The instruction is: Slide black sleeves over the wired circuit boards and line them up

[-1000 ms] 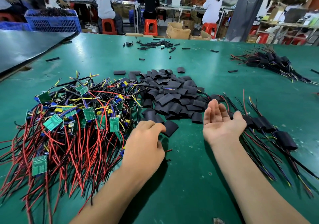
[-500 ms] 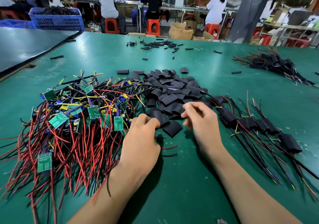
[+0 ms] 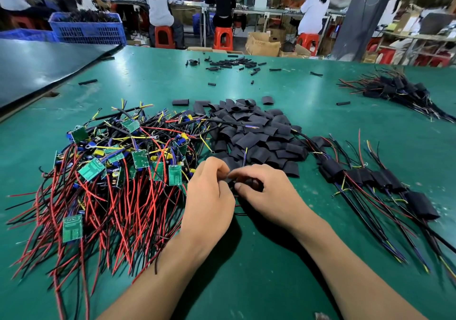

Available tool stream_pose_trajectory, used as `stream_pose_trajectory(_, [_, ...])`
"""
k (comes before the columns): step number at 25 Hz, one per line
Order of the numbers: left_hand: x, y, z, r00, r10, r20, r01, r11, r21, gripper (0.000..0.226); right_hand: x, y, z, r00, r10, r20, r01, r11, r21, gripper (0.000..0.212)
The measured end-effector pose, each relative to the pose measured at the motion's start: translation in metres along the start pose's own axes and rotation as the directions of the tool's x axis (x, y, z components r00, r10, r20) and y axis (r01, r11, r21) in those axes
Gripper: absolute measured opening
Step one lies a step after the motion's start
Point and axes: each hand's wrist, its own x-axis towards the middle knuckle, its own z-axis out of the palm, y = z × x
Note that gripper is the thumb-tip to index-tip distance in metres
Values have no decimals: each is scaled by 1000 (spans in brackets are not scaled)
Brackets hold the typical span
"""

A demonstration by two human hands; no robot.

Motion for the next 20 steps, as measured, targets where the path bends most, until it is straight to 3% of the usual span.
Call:
stream_pose_trajectory(5, [3, 1, -1, 995, -81, -59, 72, 987, -147, 32, -3, -4, 6, 993, -46, 109, 65, 982, -177, 21])
stream_pose_trajectory(10, [-4, 8, -2, 993, 95, -69, -103, 987, -120, 27, -1, -4, -4, 993, -103, 59, 114, 966, -231, 21])
stream_pose_trajectory(14, [-3, 5, 0, 996, 57, -74, -66, 990, -126, 25, -1, -4, -1, 982, -58, 178, 103, 961, -255, 21])
stream_pose_trajectory(18, [-2, 5, -1, 997, 29, -73, -38, 991, -131, 24, -1, -3, -2, 988, -97, 123, 127, 955, -269, 16])
stream_pose_trajectory(20, [-5, 8, -3, 992, 109, -57, -115, 986, -121, 24, -1, -4, -4, 990, -140, 35, 145, 960, -241, 15])
